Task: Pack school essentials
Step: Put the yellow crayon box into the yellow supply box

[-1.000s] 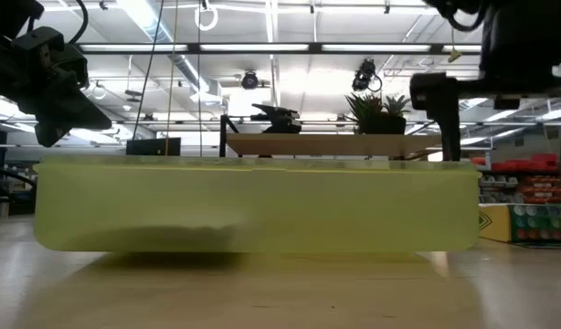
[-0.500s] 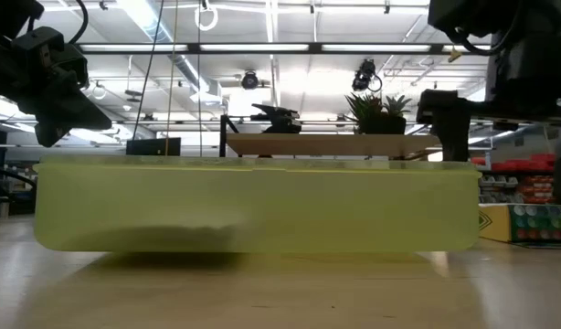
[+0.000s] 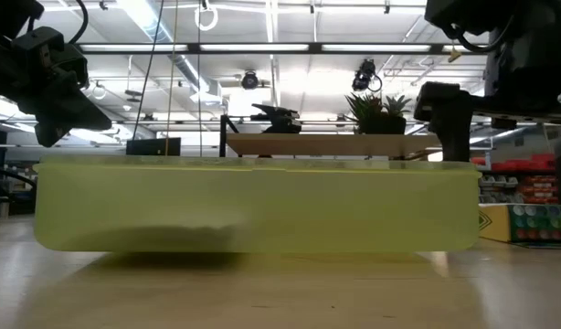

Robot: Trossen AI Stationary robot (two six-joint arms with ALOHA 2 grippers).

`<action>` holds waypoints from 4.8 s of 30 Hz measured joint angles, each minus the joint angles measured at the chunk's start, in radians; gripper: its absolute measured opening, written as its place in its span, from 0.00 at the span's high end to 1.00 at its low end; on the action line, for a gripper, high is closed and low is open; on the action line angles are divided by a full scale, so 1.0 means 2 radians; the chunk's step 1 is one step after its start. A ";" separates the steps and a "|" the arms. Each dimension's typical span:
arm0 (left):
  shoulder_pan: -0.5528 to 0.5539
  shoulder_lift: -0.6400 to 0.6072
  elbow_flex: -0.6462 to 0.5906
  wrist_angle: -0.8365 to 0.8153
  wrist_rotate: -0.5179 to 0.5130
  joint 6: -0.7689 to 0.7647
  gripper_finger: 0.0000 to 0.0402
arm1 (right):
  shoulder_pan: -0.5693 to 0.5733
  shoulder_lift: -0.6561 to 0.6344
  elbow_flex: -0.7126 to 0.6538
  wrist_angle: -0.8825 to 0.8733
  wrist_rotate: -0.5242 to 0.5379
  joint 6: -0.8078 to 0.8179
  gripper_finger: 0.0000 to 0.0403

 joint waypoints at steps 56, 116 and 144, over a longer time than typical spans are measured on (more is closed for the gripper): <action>0.000 0.000 0.000 0.001 0.000 0.000 0.92 | -0.055 0.013 -0.053 0.140 -0.091 0.055 0.06; 0.000 0.000 0.000 0.004 0.000 0.000 0.91 | -0.124 0.022 -0.079 0.277 -0.085 0.356 0.01; 0.000 0.000 0.000 0.004 0.000 0.000 0.93 | -0.088 0.023 -0.098 0.226 -0.022 0.330 0.01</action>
